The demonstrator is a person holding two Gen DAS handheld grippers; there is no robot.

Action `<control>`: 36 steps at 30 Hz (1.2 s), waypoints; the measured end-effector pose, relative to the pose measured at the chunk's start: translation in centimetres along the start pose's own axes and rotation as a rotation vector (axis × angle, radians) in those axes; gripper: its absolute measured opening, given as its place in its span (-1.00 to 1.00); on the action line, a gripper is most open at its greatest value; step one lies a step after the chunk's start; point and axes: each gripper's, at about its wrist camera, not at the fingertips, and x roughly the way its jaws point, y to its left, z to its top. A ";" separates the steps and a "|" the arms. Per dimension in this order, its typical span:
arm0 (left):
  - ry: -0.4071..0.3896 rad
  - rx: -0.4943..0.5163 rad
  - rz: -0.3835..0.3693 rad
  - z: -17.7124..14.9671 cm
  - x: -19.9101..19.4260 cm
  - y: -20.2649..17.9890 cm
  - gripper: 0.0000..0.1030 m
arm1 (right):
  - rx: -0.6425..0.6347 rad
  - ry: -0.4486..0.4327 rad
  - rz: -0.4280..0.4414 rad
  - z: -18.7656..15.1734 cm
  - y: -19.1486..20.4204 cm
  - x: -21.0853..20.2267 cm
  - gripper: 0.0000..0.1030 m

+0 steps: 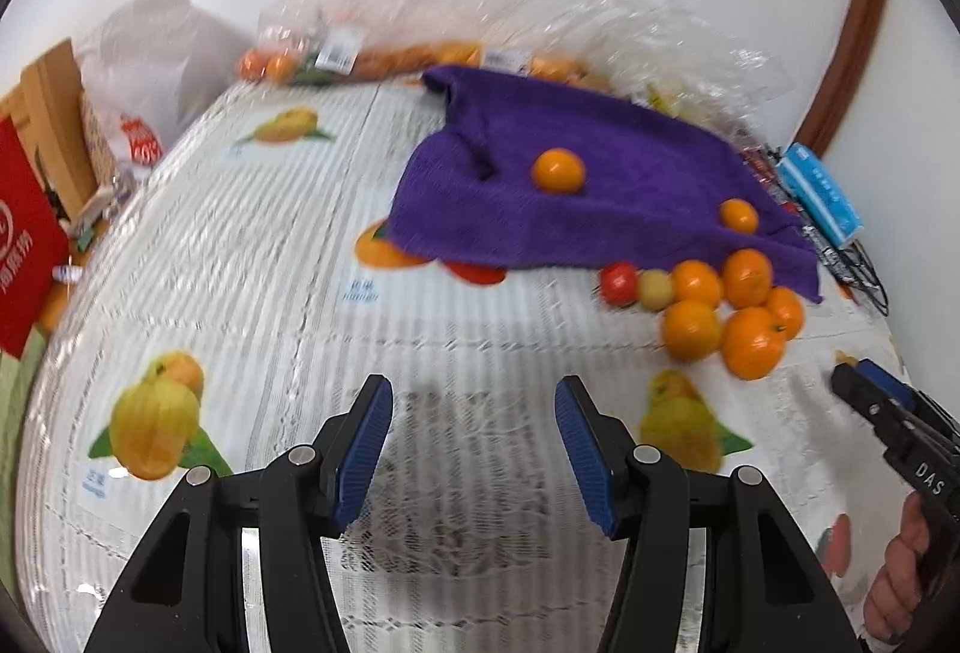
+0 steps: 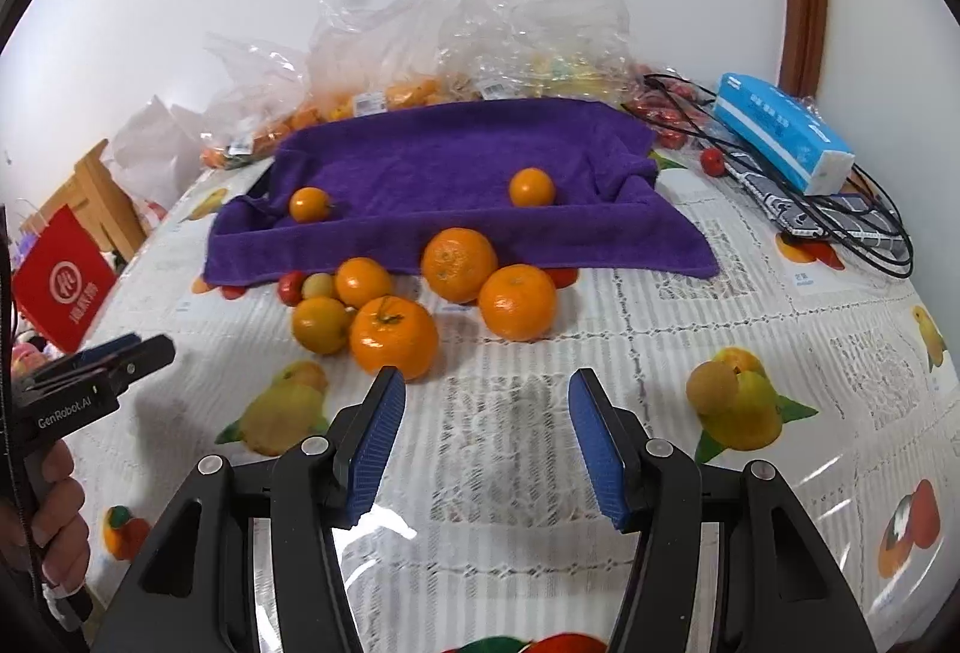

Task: Organize fruits
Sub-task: 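Withdraw both open grippers from the towel toward the loose fruit, then grasp a large mandarin with the right gripper while the left gripper grasps a red fruit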

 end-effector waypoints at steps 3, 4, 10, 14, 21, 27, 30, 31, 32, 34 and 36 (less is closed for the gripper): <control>0.024 0.014 0.025 -0.4 1.0 0.1 0.05 | 0.018 0.014 -0.014 -0.3 -0.7 0.8 0.10; 0.031 0.020 0.032 -0.5 1.3 0.0 0.05 | 0.027 0.024 -0.013 -0.4 -1.0 1.2 0.10; -0.013 0.104 0.119 -0.7 2.1 -1.0 0.08 | 0.057 0.038 -0.014 -0.4 -2.0 3.0 0.10; -0.015 0.087 0.107 -0.4 2.3 -0.9 0.12 | 0.037 0.029 -0.027 0.3 -2.1 4.3 0.03; 0.009 0.139 0.074 -0.2 3.1 -1.9 0.59 | 0.008 0.054 -0.013 1.7 -2.2 6.9 0.03; 0.009 0.136 0.058 -0.2 3.1 -1.8 0.61 | -0.037 0.064 -0.015 2.6 -1.3 8.3 0.03; -0.003 0.121 0.033 -0.2 2.9 -1.5 0.52 | -0.042 0.066 -0.021 2.9 -1.1 8.8 -0.01; -0.009 0.117 0.021 -0.2 2.7 -1.4 0.37 | -0.042 0.064 -0.014 3.0 -1.0 8.9 -0.14; -0.016 0.106 0.002 -0.1 2.6 -1.3 0.32 | -0.044 0.061 -0.005 3.0 -1.1 8.8 -0.20; -0.026 0.087 -0.027 0.1 2.7 -1.3 0.16 | -0.041 0.056 0.000 2.9 -1.2 8.7 -0.20; -0.032 0.072 -0.047 0.5 2.9 -1.6 0.03 | -0.035 0.051 -0.010 2.8 -1.4 8.5 -0.20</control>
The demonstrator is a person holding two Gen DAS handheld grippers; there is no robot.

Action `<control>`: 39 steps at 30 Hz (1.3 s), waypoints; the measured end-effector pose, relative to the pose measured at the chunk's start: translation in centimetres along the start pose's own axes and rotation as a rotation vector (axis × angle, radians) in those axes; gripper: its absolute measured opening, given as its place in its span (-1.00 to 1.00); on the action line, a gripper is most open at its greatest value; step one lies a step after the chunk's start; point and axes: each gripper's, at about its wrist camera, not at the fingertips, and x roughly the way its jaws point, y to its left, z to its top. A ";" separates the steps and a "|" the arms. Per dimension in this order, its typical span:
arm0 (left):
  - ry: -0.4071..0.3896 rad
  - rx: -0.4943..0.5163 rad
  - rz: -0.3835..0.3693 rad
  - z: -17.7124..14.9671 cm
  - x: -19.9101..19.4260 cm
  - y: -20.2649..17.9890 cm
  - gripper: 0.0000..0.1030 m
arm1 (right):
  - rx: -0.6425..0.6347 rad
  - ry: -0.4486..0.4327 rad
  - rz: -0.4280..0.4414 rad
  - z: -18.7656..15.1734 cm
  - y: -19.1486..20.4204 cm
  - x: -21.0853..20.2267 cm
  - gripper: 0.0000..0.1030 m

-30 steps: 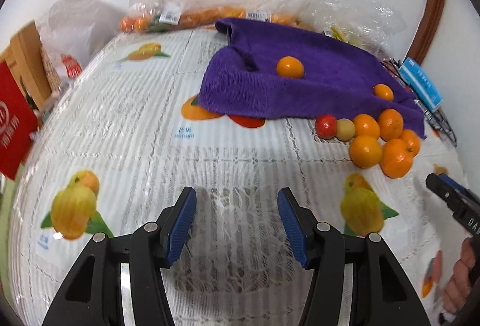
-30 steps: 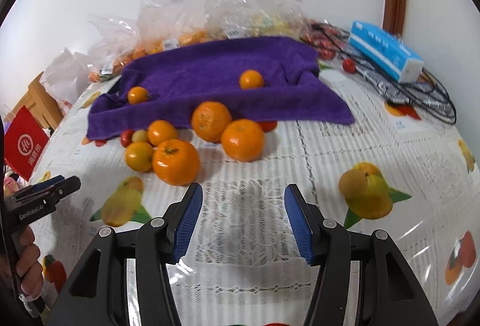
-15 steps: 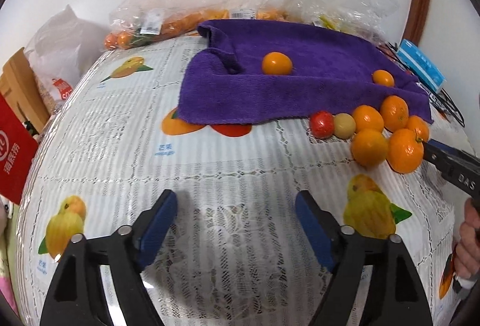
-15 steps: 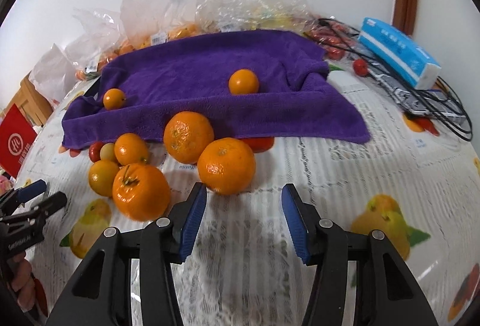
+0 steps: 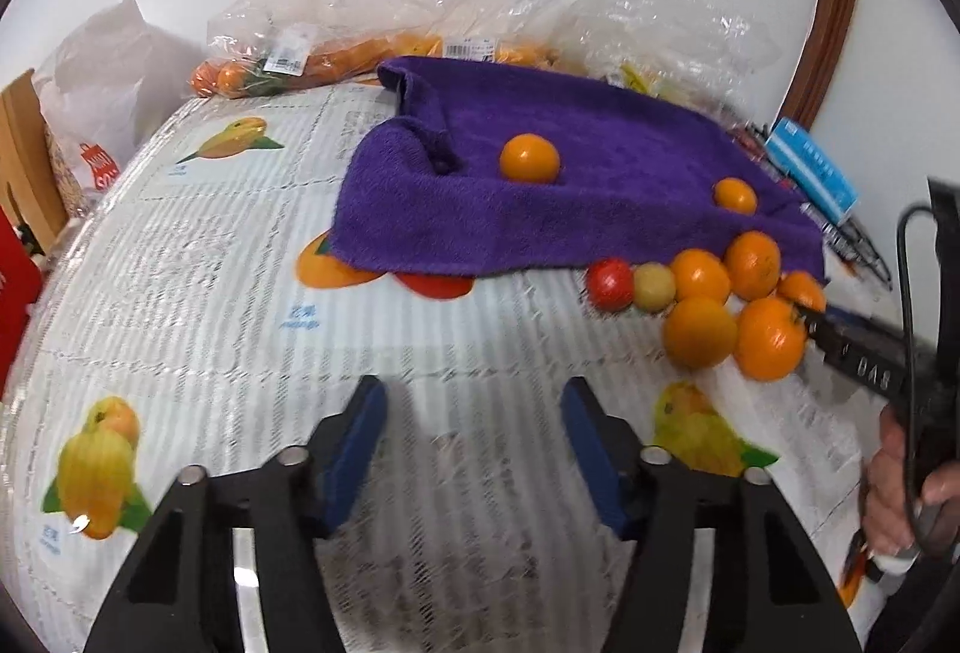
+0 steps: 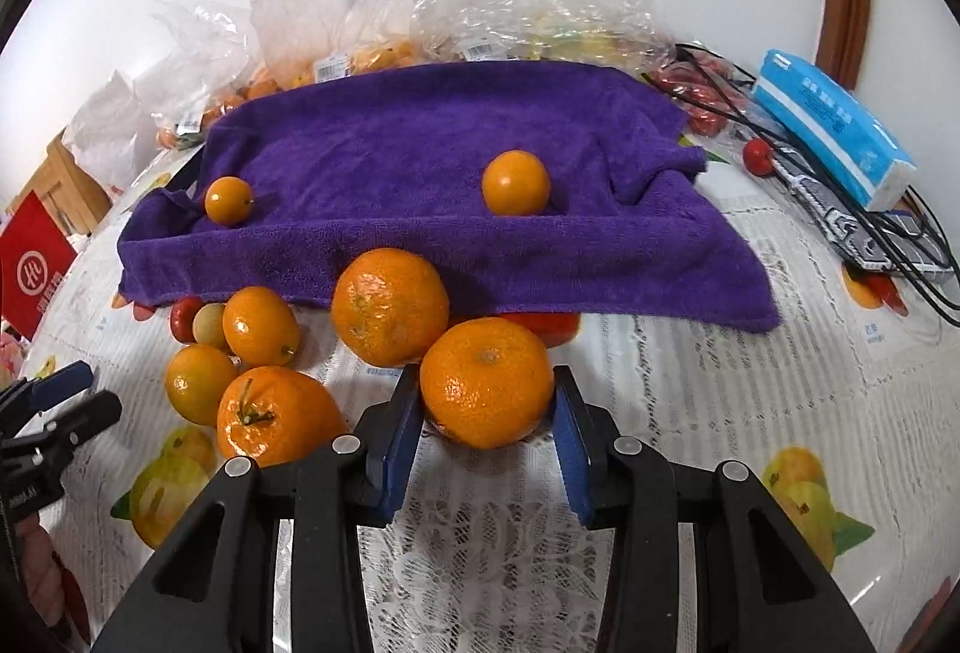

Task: Organize fruits
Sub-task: 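Grasp a large mandarin with the right gripper while the left gripper grasps a red fruit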

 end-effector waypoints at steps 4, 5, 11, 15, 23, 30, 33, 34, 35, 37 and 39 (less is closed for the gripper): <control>0.005 -0.002 -0.039 0.9 0.8 -1.3 -0.08 | -0.016 -0.016 -0.011 -0.7 -0.6 -1.0 -0.20; 0.004 0.003 -0.051 1.3 1.1 -1.8 -0.09 | -0.027 -0.018 -0.030 -0.9 -0.8 -1.2 -0.20; -0.021 -0.012 -0.084 3.1 2.6 -3.2 -0.25 | -0.020 -0.005 -0.030 -2.3 -2.6 -2.3 -0.20; 0.002 -0.032 -0.114 3.2 3.4 -3.6 -0.37 | -0.003 -0.005 -0.043 -2.3 -2.8 -2.2 -0.20; 0.001 -0.031 -0.100 3.7 4.1 -3.9 -0.37 | 0.015 -0.006 -0.028 -2.2 -2.9 -2.1 -0.20; 0.006 -0.005 -0.063 4.4 4.8 -4.8 -0.39 | 0.029 -0.005 -0.016 -2.2 -3.0 -2.0 -0.20; 0.008 0.005 -0.053 4.5 4.9 -5.0 -0.39 | 0.022 -0.002 -0.021 -2.3 -2.9 -2.0 -0.20; 0.008 0.001 -0.057 4.5 4.9 -4.9 -0.39 | 0.019 -0.001 -0.024 -2.2 -2.9 -2.0 -0.19; 0.008 -0.007 -0.066 4.5 4.9 -4.7 -0.39 | 0.013 0.001 -0.028 -2.2 -2.8 -1.9 -0.18; 0.006 -0.020 -0.082 4.5 4.8 -4.4 -0.39 | 0.002 0.004 -0.034 -2.2 -2.6 -1.9 -0.15; 0.006 -0.018 -0.080 4.5 4.8 -4.4 -0.39 | -0.005 0.005 -0.034 -2.2 -2.5 -1.8 -0.13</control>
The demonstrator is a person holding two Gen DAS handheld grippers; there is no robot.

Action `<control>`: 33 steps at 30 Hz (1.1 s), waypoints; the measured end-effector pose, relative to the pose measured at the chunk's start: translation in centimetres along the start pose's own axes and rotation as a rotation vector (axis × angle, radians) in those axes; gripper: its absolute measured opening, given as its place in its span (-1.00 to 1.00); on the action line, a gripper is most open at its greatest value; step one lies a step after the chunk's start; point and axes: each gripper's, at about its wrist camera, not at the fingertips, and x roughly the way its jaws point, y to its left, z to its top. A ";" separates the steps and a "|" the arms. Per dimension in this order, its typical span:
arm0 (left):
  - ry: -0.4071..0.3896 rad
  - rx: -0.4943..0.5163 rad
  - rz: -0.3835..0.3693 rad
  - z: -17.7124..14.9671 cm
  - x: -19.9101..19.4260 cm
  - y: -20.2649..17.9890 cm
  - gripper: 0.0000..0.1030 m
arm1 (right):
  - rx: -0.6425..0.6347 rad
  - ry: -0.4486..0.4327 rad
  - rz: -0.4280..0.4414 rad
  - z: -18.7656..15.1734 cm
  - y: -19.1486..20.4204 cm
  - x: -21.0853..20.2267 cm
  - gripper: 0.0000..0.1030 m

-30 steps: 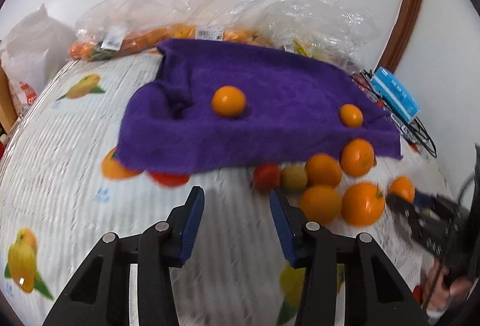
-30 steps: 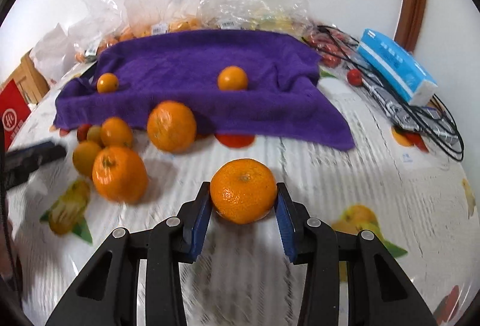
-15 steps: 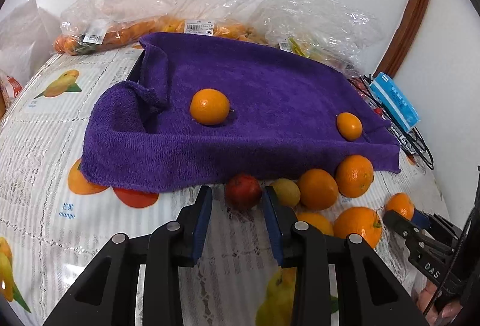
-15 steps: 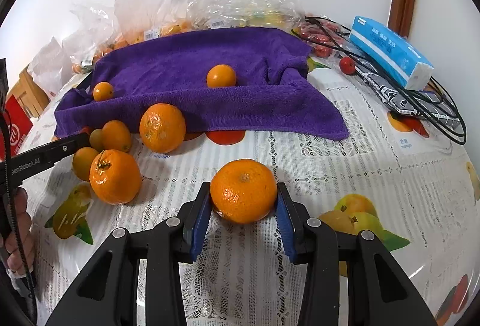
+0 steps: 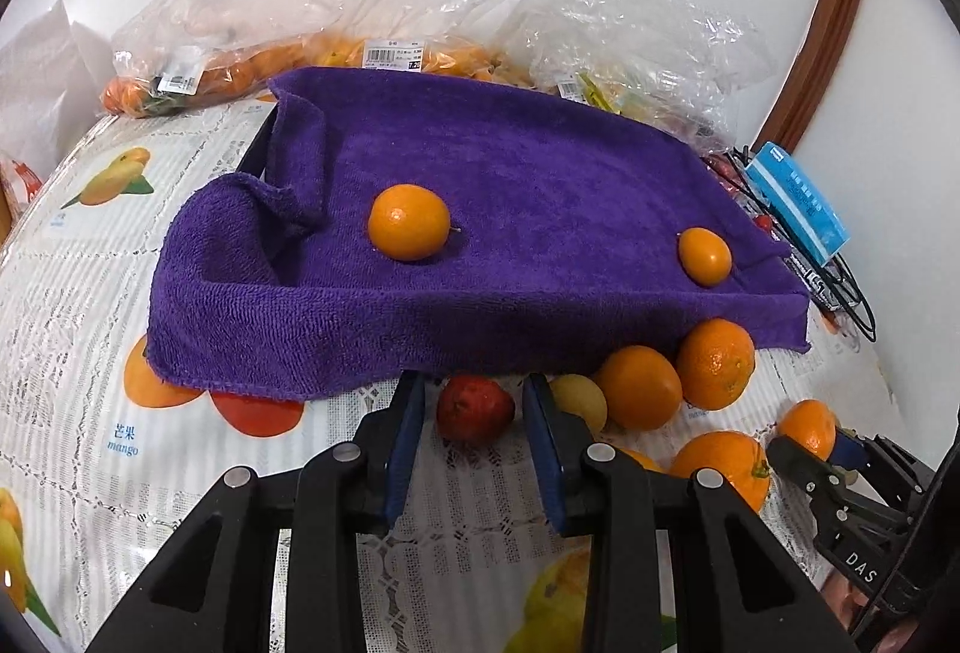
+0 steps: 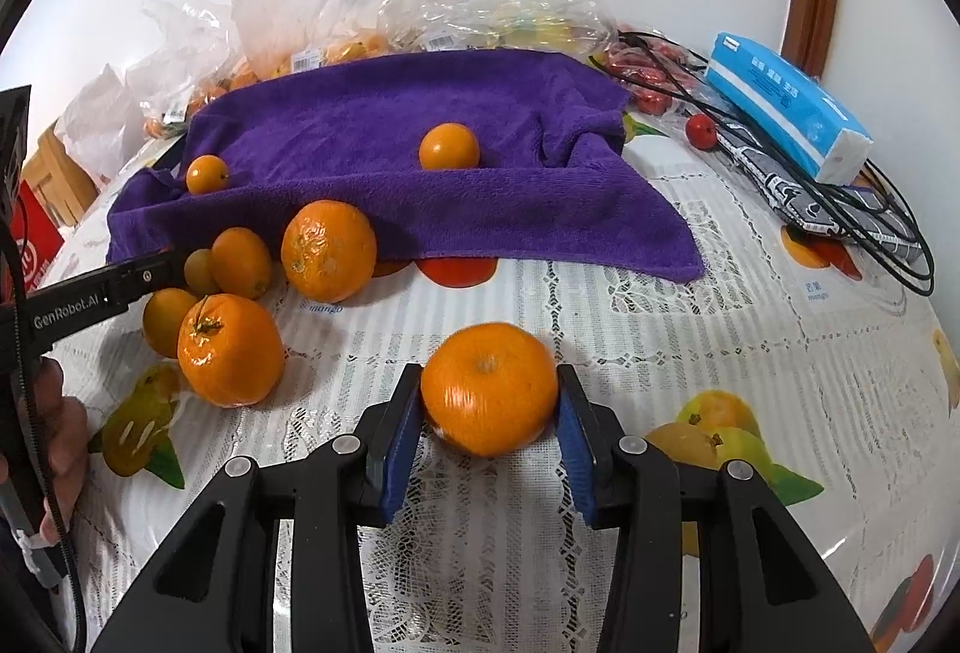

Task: Organize fruits

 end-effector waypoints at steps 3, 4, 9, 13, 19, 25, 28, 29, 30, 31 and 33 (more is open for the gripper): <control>0.001 0.010 0.012 0.0 0.0 -0.2 -0.39 | -0.012 0.003 0.003 0.0 0.2 0.1 -0.04; 0.001 0.009 0.014 0.0 0.0 -0.2 -0.40 | -0.015 0.004 0.007 0.0 0.2 0.1 -0.02; -0.004 -0.015 -0.026 -0.1 -0.2 0.4 -0.53 | 0.018 -0.006 0.026 -0.1 -0.5 0.0 -0.19; -0.021 -0.021 -0.034 -0.3 -0.7 0.3 -0.53 | 0.059 -0.028 0.079 -0.1 -1.3 -0.3 -0.20; -0.063 -0.046 -0.074 -0.3 -1.4 0.5 -0.53 | 0.074 -0.060 0.127 -0.2 -1.5 -0.8 -0.20; -0.095 -0.051 -0.100 -0.2 -2.2 0.4 -0.53 | 0.086 -0.087 0.144 -0.3 -1.8 -1.2 -0.20; -0.112 -0.049 -0.107 -0.2 -2.9 0.4 -0.53 | 0.086 -0.101 0.119 -0.3 -1.7 -1.5 -0.20; -0.116 -0.044 -0.103 -0.2 -3.1 0.4 -0.53 | 0.085 -0.110 0.106 -0.3 -1.6 -1.7 -0.20; -0.121 -0.039 -0.110 -0.1 -3.4 0.4 -0.53 | 0.086 -0.119 0.091 -0.3 -1.6 -1.9 -0.20; -0.129 -0.042 -0.127 -0.1 -3.9 0.4 -0.53 | 0.089 -0.124 0.083 -0.3 -1.5 -2.1 -0.20; -0.144 -0.049 -0.154 0.3 -5.0 0.5 -0.53 | 0.095 -0.118 0.109 0.1 -1.5 -2.5 -0.20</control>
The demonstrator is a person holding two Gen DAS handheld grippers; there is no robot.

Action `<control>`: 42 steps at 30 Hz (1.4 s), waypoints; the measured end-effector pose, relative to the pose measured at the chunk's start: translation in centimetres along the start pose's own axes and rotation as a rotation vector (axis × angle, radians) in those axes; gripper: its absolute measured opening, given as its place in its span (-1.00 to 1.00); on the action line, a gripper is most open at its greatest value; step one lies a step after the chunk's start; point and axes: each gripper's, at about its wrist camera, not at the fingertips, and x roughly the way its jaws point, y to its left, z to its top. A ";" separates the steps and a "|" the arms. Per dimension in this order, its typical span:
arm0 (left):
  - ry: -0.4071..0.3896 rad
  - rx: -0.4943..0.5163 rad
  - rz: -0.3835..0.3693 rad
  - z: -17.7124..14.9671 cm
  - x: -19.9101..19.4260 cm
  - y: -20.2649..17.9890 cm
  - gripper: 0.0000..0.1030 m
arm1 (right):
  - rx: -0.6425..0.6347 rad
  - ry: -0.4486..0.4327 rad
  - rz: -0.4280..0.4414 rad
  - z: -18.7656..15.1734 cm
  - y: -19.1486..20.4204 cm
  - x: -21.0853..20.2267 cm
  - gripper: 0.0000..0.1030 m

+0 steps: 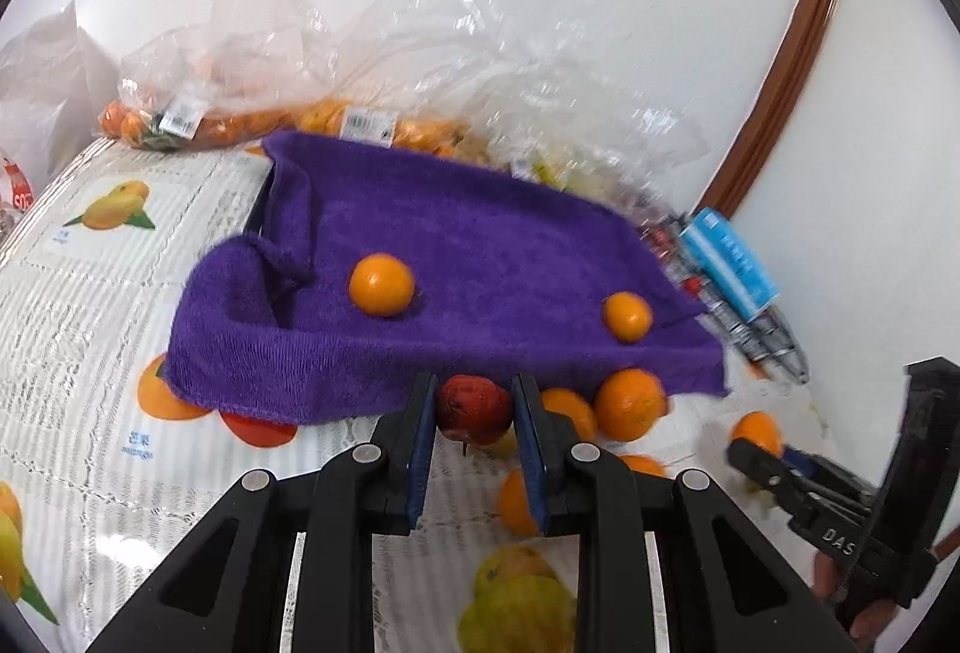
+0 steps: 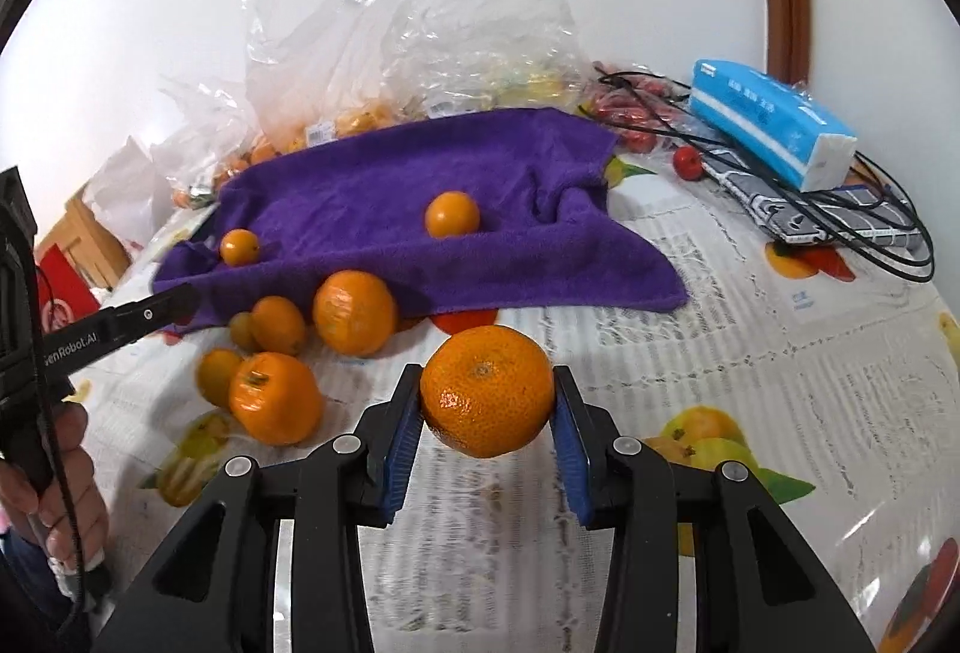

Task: Organize fruits

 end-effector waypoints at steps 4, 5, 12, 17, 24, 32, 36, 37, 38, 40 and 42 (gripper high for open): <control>-0.038 0.022 0.008 1.9 -2.2 -0.5 -0.53 | 0.006 -0.018 0.048 1.7 0.7 -1.0 -0.20; -0.044 0.030 0.022 2.4 -2.6 -0.7 -0.53 | -0.004 -0.033 0.041 2.3 1.1 -1.3 -0.20; -0.114 0.007 0.054 5.6 -3.7 -0.3 -0.53 | -0.004 -0.117 0.111 7.0 3.0 -2.5 -0.20; -0.129 -0.019 0.077 7.1 -2.7 0.1 -0.53 | -0.031 -0.192 0.132 10.0 4.3 -2.8 -0.20; -0.153 -0.019 0.111 8.7 0.1 0.0 -0.53 | -0.045 -0.248 0.146 13.5 5.3 -2.0 -0.20; -0.119 -0.052 0.121 7.7 3.4 1.9 -0.53 | -0.073 -0.202 0.103 12.8 3.9 2.6 -0.20; -0.145 -0.060 0.136 7.8 3.2 2.7 -0.53 | -0.037 -0.160 0.073 12.5 2.1 4.2 -0.20; -0.151 -0.071 0.130 7.9 3.1 3.0 -0.53 | -0.025 -0.157 0.073 12.5 1.6 4.6 -0.20; -0.157 -0.085 0.122 7.9 2.9 3.3 -0.53 | -0.022 -0.151 0.069 12.4 1.4 4.8 -0.20; -0.166 -0.120 0.114 7.9 2.7 4.2 -0.53 | -0.020 -0.137 0.054 12.2 1.1 5.4 -0.20; -0.161 -0.146 0.112 8.0 2.9 4.9 -0.53 | -0.017 -0.123 0.047 11.9 0.8 6.0 -0.20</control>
